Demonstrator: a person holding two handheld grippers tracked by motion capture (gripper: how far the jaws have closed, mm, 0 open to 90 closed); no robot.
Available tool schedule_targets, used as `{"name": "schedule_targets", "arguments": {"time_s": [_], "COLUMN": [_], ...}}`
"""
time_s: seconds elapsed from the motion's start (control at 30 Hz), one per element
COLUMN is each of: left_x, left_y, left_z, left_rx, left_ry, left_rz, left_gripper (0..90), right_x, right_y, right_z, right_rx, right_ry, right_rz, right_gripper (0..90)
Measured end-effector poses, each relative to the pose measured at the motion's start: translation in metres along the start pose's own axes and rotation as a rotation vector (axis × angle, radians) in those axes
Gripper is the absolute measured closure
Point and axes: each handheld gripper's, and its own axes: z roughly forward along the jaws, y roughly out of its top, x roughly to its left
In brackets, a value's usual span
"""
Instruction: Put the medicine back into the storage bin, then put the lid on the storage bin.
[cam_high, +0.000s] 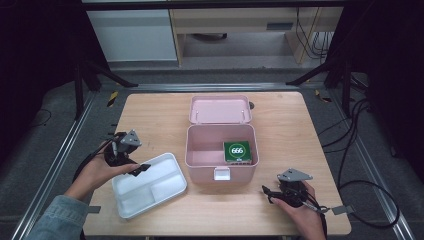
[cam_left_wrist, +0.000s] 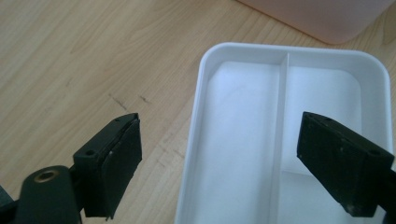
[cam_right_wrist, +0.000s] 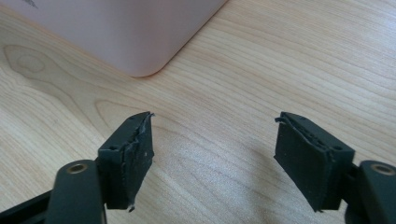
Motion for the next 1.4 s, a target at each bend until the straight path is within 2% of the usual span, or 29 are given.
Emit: {"name": "schedule_targets", "arguments": {"time_s": [0.13,0.3,0.53,0.77,0.9,1.0,1.07,1.3,1.4], "left_x": [-0.005,-0.011,-0.021,-0.028,-0.033,-0.034,-0.035,-0.034,-0.034], "left_y": [-0.011,-0.021,-0.031,-0.042,-0.045,-0.045,-0.045,-0.043,-0.043], "left_z": [0.004,0.006,0.004,0.013,0.017,0.021,0.026,0.038,0.042], "left_rx": [-0.004,0.004,0.038,0.076,0.095,0.102,0.11,0.168,0.19], "left_ry": [-0.005,-0.006,-0.012,-0.033,-0.056,-0.062,-0.072,-0.106,-0.121], "left_rz": [-0.014,-0.01,0.022,0.042,0.063,0.072,0.074,0.09,0.094], "left_gripper": [14.6,16.2,26.2,34.9,40.1,48.5,49.6,63.2,64.4], "right_x": [0.0,-0.001,0.002,0.0,0.0,0.0,0.001,0.0,0.0], "right_y": [0.0,0.0,0.0,-0.001,-0.001,-0.001,-0.001,-0.001,-0.001], "right_z": [0.0,0.0,0.0,0.0,0.001,0.001,0.001,0.001,0.001], "right_rx": [-0.002,-0.001,0.001,0.004,0.013,0.013,0.012,0.013,0.014], "right_ry": [0.0,-0.001,0.002,0.002,0.001,0.002,0.005,0.005,0.008], "right_rz": [-0.003,0.0,-0.011,-0.009,-0.009,-0.01,-0.011,-0.008,-0.012], "right_gripper": [29.3,31.0,34.0,35.4,35.7,36.2,36.6,36.9,36.9]}}
